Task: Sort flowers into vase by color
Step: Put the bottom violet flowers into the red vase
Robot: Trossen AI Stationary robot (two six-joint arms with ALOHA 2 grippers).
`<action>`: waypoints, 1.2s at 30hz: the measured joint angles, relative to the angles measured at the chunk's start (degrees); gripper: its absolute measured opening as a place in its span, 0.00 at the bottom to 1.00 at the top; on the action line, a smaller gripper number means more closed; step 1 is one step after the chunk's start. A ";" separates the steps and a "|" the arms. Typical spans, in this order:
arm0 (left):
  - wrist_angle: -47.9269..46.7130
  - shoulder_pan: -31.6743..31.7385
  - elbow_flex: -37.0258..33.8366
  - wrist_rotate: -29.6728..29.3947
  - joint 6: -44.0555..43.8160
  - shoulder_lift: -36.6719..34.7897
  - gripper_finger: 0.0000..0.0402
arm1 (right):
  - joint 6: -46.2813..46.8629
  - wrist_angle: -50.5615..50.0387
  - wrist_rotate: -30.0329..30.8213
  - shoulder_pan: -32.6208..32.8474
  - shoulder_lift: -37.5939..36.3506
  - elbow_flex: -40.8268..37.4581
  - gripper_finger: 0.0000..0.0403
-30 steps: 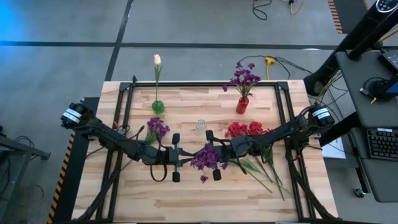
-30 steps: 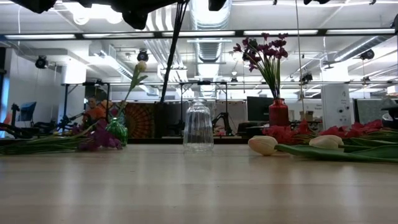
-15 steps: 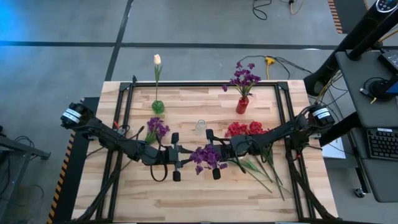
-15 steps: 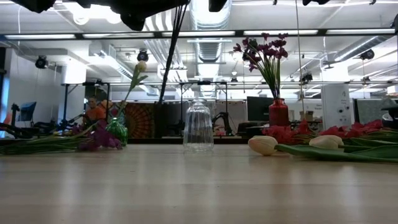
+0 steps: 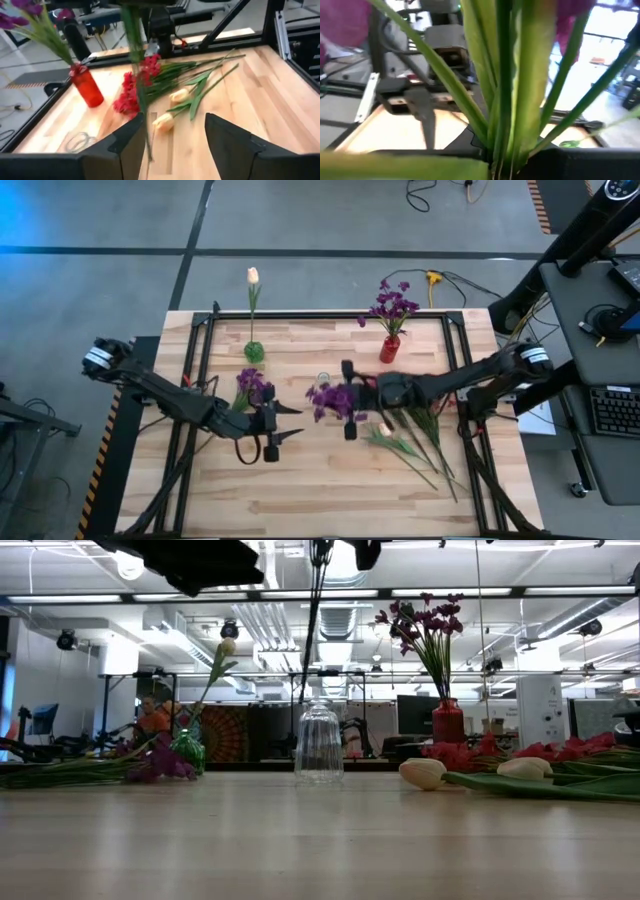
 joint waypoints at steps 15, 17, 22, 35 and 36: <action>-17.16 -0.02 0.00 -12.15 -1.87 -12.66 0.46 | 3.99 -15.82 -4.13 -10.29 -2.20 8.22 0.03; -18.79 -0.02 -0.02 -12.49 -2.06 -13.13 0.47 | 3.93 -18.18 -4.68 -10.82 -1.40 10.15 0.03; -19.81 -0.02 -0.02 -12.49 -2.76 -13.49 0.46 | 3.85 -19.51 -4.78 -12.10 -0.79 11.14 0.03; -20.66 -0.02 -0.02 -12.49 -3.14 -13.44 0.43 | 3.69 -16.91 -5.34 -15.79 -0.66 11.10 0.03; -20.66 -0.02 -0.02 -12.49 -3.16 -13.44 0.43 | 3.86 -16.91 -6.11 -15.98 -0.66 11.10 0.03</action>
